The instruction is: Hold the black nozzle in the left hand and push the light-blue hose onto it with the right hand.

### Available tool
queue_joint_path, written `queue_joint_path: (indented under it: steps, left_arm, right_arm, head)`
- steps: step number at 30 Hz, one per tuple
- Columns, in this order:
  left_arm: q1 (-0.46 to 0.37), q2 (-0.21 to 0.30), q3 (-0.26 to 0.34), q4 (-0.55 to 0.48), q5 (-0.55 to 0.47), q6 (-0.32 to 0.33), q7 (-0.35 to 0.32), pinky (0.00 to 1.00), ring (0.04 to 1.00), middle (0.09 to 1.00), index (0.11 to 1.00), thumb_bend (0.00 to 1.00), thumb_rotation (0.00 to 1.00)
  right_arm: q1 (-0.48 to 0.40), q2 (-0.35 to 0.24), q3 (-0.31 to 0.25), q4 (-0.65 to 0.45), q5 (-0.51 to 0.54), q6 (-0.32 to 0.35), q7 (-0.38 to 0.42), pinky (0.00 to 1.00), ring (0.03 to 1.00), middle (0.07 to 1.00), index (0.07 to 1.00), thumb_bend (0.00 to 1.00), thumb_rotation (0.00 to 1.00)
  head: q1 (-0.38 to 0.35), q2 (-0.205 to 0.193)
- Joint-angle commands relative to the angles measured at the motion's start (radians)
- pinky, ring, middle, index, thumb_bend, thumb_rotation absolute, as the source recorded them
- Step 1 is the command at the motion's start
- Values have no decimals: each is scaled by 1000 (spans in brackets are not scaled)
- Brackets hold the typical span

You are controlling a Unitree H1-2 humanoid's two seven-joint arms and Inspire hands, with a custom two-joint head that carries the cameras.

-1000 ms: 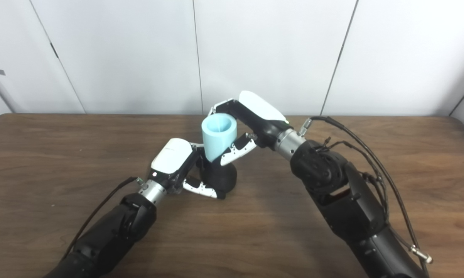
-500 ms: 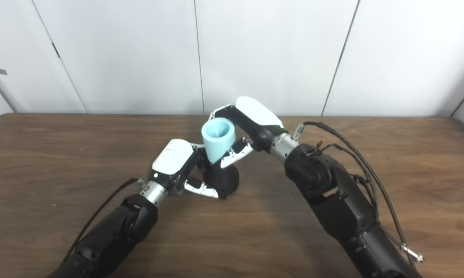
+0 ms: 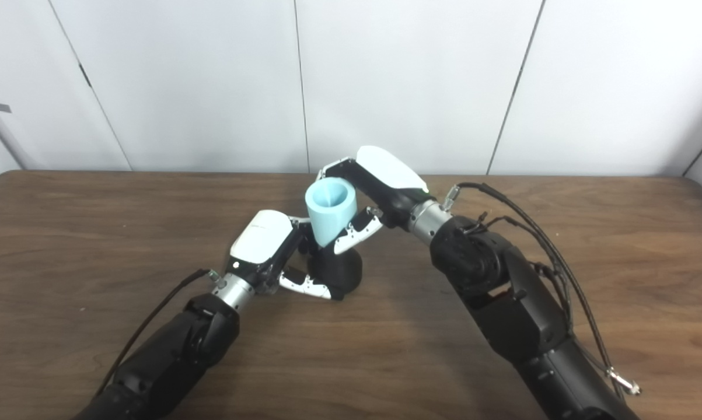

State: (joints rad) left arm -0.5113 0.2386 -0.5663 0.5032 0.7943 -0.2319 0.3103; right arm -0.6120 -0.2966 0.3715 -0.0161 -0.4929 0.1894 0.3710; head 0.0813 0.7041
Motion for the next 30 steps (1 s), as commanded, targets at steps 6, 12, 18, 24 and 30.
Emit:
queue_joint_path:
  steps: [6, 12, 18, 24, 30]
  left_arm:
    - [104, -13, -50, 80, 5, -13, -79, 290, 400, 426, 505, 524, 0]
    - [100, -18, -47, 98, 1, -27, -66, 293, 399, 426, 505, 524, 0]
    - [96, -20, -46, 112, 2, -36, -60, 282, 391, 423, 505, 524, 0]
    - [94, -19, -46, 114, 4, -35, -62, 283, 392, 424, 506, 524, 0]
    - [91, -22, -45, 119, 3, -32, -65, 292, 400, 428, 505, 524, 0]
  right_arm:
    - [-27, -39, 1, -56, -25, 106, 85, 688, 958, 995, 998, 1000, 397]
    - [-29, -45, -2, -61, -38, 110, 101, 691, 931, 982, 1000, 1000, 366]
    - [-24, -44, -12, -56, -34, 111, 109, 714, 938, 986, 1000, 1000, 325]
    - [-13, -31, -40, -50, -12, 95, 89, 676, 940, 1000, 1000, 1000, 311]
    - [-11, -34, -78, -56, 38, 96, 92, 749, 1000, 1000, 1000, 1000, 287]
  head:
    - [-6, -8]
    - [-7, -13]
    - [-8, -15]
    - [-10, -17]
    - [-10, -20]
